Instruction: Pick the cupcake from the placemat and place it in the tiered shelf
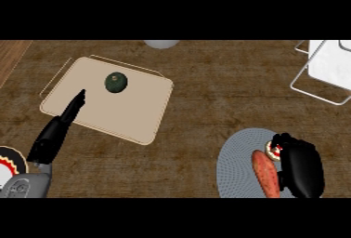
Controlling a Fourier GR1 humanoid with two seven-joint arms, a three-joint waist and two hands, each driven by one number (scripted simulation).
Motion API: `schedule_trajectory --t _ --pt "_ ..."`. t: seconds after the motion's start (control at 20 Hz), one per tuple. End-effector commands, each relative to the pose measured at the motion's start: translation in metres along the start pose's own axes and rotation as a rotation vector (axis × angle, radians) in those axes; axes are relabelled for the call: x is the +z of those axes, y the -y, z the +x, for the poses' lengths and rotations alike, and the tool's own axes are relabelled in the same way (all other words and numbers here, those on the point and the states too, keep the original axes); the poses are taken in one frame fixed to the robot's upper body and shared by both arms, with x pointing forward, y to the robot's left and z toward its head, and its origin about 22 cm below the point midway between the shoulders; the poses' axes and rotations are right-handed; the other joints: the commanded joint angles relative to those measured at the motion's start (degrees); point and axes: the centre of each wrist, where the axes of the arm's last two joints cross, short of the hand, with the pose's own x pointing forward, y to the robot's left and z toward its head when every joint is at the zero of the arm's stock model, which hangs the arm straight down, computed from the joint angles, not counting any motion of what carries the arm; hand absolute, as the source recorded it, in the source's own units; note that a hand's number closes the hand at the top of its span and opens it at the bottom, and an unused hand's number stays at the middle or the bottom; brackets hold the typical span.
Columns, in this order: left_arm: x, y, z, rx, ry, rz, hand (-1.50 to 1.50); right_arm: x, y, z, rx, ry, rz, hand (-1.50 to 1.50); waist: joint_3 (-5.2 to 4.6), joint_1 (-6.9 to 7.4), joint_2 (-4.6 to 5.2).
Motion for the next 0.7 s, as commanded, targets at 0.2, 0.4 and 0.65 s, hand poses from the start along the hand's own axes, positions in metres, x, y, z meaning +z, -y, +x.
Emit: schedule_trajectory --t 0.2,0.4,0.65 --pt "-0.018 0.008 0.019 -0.001 0.080 -0.052 0.00 -0.081 0.007 0.028 -0.243 -0.316 0.388 1.50 1.40 5.67 3.14" --pt "-0.019 0.011 0.016 -0.006 0.063 -0.075 0.00 -0.160 0.055 0.054 -0.253 -0.418 0.333 1.50 1.33 5.78 2.46" --pt "-0.018 0.012 0.013 0.003 0.042 -0.053 0.00 -0.223 0.100 0.058 -0.268 -0.453 0.087 1.50 1.41 4.23 1.97"
